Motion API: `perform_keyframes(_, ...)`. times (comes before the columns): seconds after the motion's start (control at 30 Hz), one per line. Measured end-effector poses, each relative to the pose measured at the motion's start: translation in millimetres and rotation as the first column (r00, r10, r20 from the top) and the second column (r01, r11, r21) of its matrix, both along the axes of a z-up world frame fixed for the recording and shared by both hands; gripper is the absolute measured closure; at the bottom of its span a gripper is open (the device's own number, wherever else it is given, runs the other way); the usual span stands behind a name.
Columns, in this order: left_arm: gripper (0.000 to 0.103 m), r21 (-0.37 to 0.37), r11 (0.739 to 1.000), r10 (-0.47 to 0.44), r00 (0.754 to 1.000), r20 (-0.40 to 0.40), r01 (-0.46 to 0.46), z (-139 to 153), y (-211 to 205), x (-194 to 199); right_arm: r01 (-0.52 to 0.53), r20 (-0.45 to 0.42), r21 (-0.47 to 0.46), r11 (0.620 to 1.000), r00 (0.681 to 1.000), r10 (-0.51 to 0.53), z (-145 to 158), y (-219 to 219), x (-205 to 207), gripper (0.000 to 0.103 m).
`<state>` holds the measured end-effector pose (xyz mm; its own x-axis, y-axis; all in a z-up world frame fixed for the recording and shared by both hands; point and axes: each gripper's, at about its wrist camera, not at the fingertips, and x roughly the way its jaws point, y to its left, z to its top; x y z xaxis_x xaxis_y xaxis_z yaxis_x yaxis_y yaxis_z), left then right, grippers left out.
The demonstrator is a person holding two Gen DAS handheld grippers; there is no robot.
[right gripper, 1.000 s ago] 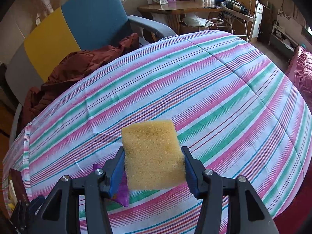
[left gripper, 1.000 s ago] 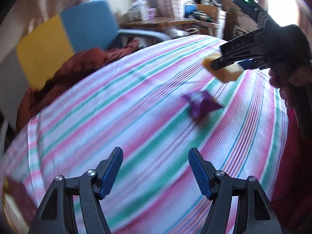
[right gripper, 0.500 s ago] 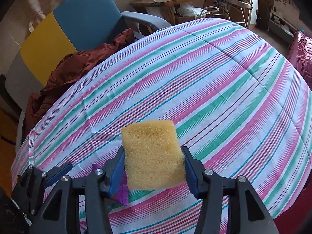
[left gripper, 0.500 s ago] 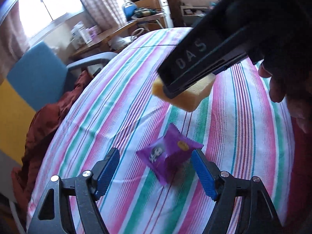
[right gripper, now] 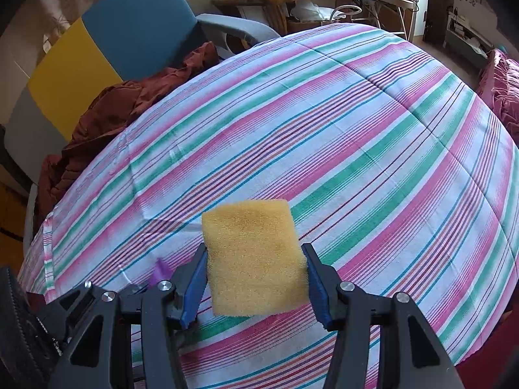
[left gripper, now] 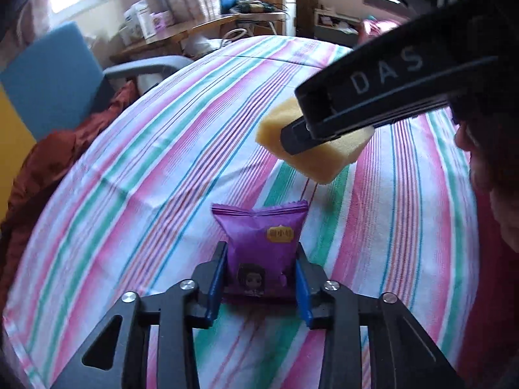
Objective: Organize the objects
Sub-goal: 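Grasp the purple snack packet with the left gripper while the right grasps the yellow sponge, then carry the purple packet and yellow sponge into the gold tray and open both grippers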
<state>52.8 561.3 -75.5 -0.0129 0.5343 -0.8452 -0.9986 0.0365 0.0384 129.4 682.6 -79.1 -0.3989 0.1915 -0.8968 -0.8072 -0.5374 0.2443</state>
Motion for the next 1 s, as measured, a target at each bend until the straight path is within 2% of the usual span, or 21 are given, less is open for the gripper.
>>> perform_keyframes(0.13, 0.066, 0.004, 0.992, 0.127, 0.990, 0.061, -0.128, 1, -30, -4, -0.098, -0.004, -0.016, 0.995, 0.995, 0.098, -3, -12, -13, 0.047)
perform_keyframes(0.3, 0.067, 0.013, 0.967, 0.253, 0.964, 0.080, -0.254, 5, -78, 0, -0.244, 0.003, 0.017, 0.970, 0.970, 0.244, 0, -36, -32, 0.048)
perform_keyframes(0.4, 0.067, 0.009, 0.941, 0.335, 0.937, 0.100, -0.338, 5, -109, -1, -0.315, -0.012, 0.019, 0.949, 0.949, 0.315, 2, -47, -39, 0.048)
perform_keyframes(0.5, 0.067, 0.004, 0.908, 0.416, 0.904, 0.103, -0.418, 7, -142, -2, -0.416, -0.010, 0.034, 0.909, 0.909, 0.417, 4, -66, -51, 0.048)
perform_keyframes(0.67, 0.067, 0.005, 0.875, 0.482, 0.872, 0.087, -0.484, 6, -183, 7, -0.561, 0.003, 0.052, 0.826, 0.828, 0.561, 4, -100, -65, 0.048)
perform_keyframes(0.73, 0.066, 0.017, 0.871, 0.488, 0.869, 0.078, -0.491, 3, -187, 8, -0.593, 0.033, 0.052, 0.804, 0.805, 0.592, 0, -109, -68, 0.048)
perform_keyframes(0.8, 0.066, 0.024, 0.871, 0.489, 0.869, 0.072, -0.491, 1, -186, 9, -0.607, 0.066, 0.053, 0.793, 0.795, 0.604, -4, -113, -71, 0.048)
perform_keyframes(1.0, 0.066, 0.045, 0.864, 0.499, 0.864, 0.067, -0.502, -4, -173, 4, -0.608, 0.128, 0.045, 0.792, 0.790, 0.599, -15, -108, -72, 0.048)
